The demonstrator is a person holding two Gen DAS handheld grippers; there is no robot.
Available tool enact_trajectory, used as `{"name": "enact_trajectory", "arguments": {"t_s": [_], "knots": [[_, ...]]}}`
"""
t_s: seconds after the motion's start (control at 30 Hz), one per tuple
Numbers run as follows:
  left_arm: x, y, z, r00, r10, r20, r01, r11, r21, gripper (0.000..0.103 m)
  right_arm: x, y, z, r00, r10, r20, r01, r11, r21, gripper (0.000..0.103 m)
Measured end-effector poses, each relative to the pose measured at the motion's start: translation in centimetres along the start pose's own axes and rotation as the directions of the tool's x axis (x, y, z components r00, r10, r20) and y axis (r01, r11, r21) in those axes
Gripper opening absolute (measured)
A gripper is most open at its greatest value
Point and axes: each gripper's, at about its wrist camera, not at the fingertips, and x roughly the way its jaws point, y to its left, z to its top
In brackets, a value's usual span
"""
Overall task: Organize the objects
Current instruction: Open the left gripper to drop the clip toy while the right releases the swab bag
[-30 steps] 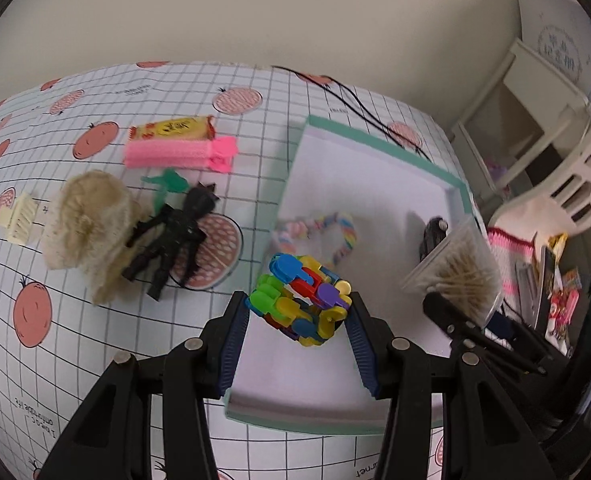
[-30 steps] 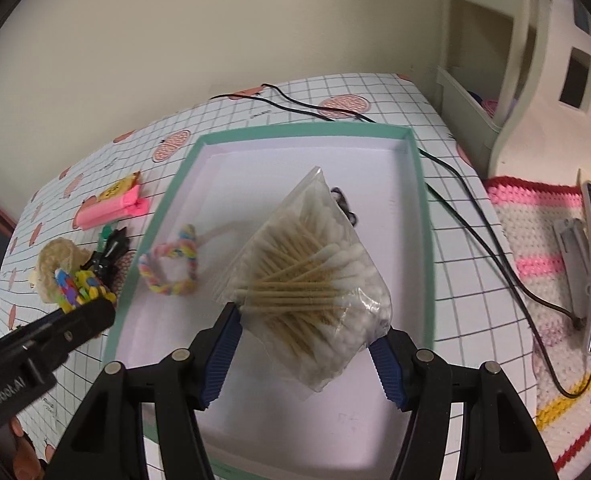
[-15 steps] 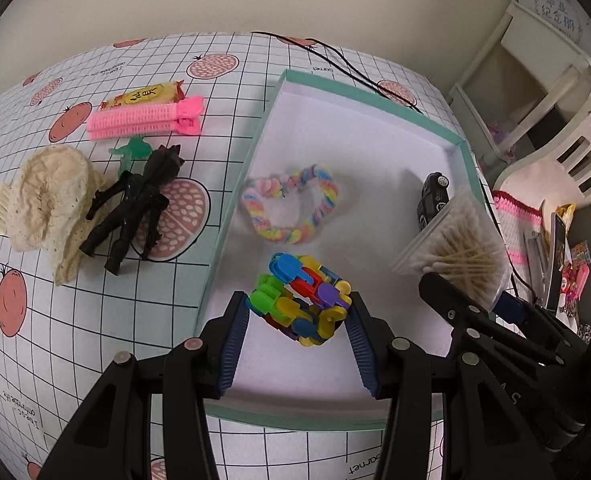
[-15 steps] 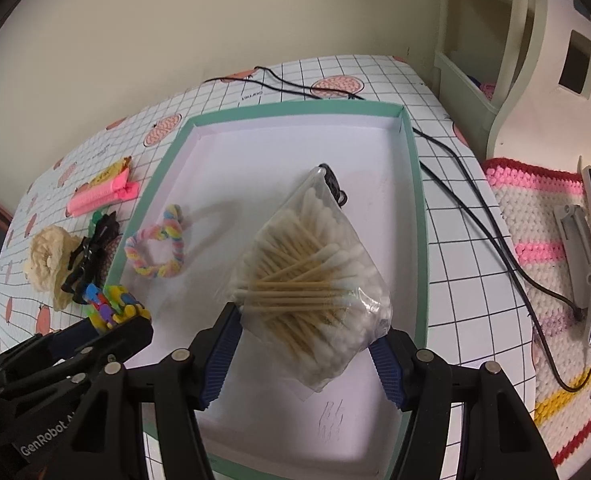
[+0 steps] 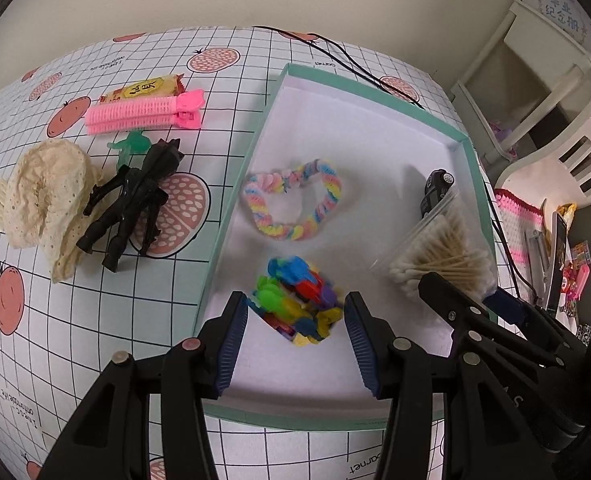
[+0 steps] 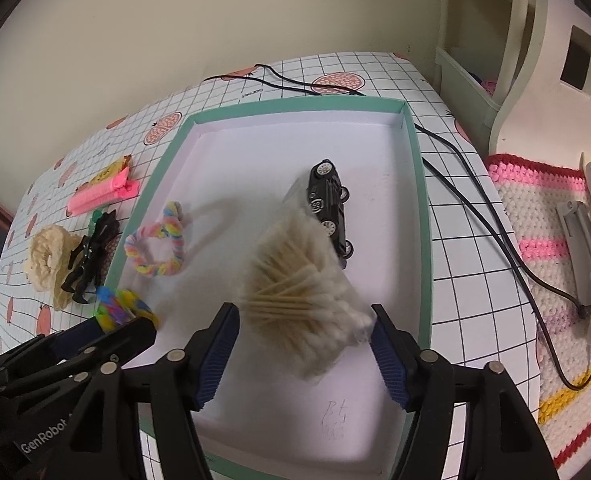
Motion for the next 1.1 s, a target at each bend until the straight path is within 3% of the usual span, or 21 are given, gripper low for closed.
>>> {"name": "enact_trajectory", "arguments": {"t_s": [0.23,0.6,0.83,1.03,1.1], "knots": [[-0.8,0.1,0.2,0.999,-0.002,0.037,0.002,1.000,-0.011,0.052,-0.8,-0.2,0.4,0.999,0.005,0.040,-0.005,1.000,0.017,0.073],[-3.9,0.9,1.1,0.984,-0.001,0.176,0.009,0.999,-0.045,0.052,-2.8,0.3,1.0,0.991,0.027,0.127,-0.030,0.999,0.023,0.073],[-3.5,2.8,1.4,0.986,0.033,0.164,-0.016,0.994,-0.105,0.058,-2.1,0.4,0.9,0.994,0.017,0.110,-0.018,1.000,0.008,0.073],[-3.3,4.1,1.3,0.985,0.079,0.156,-0.059,0.990,-0.128,0.060,-1.7,0.4,0.6,0.995,0.018,0.100,-0.019,1.000,0.016,0.086],[-3.3,4.4,1.3,0.984,0.092,0.155,-0.073,0.989,-0.126,0.065,-1.5,0.5,0.5,0.995,0.015,0.096,-0.016,1.000,0.011,0.091]]}}
